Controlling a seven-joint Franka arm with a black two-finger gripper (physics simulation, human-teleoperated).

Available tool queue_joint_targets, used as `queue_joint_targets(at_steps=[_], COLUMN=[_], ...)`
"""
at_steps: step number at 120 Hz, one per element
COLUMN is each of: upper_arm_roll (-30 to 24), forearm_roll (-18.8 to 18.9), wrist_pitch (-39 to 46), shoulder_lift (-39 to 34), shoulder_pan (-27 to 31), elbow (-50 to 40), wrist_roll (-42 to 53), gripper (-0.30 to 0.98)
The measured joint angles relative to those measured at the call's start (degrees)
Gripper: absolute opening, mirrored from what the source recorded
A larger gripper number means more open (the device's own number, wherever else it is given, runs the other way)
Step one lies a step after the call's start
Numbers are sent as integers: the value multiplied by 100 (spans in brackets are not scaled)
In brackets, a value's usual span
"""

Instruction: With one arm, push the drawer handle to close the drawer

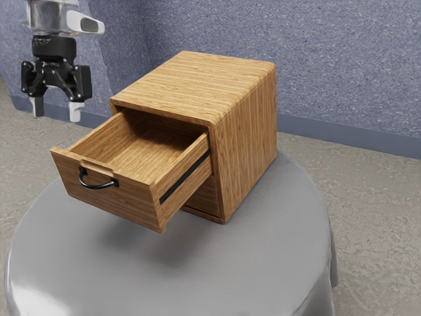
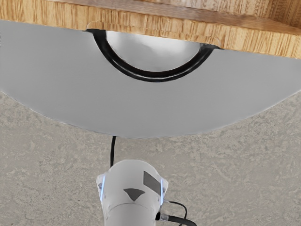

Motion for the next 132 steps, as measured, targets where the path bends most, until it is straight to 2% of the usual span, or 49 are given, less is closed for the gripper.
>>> queue_joint_targets(at_steps=[12, 18, 39, 47, 63, 74, 95, 132], upper_arm_roll=[-76, -239, -513, -747, -918, -929, -901, -884], forearm_roll=[-56, -54, -100, -109, -111, -99, -74, -35], wrist_pitch=[968, 1284, 2117, 2430, 3004, 3362, 3953, 4380], shoulder_lift=[-105, -623, -3130, -3858, -4766, -4834, -4382, -4010], shoulder_pan=[51, 60, -39, -41, -41, -35, -33, -33], elbow=[-207, -763, -3741, -4487, -5510, -5742, -5781, -5781], wrist_roll=[-104, -209, -629, -769, -1042, -1216, -1507, -1868], gripper=[69, 69, 64, 57, 38, 25, 6, -6])
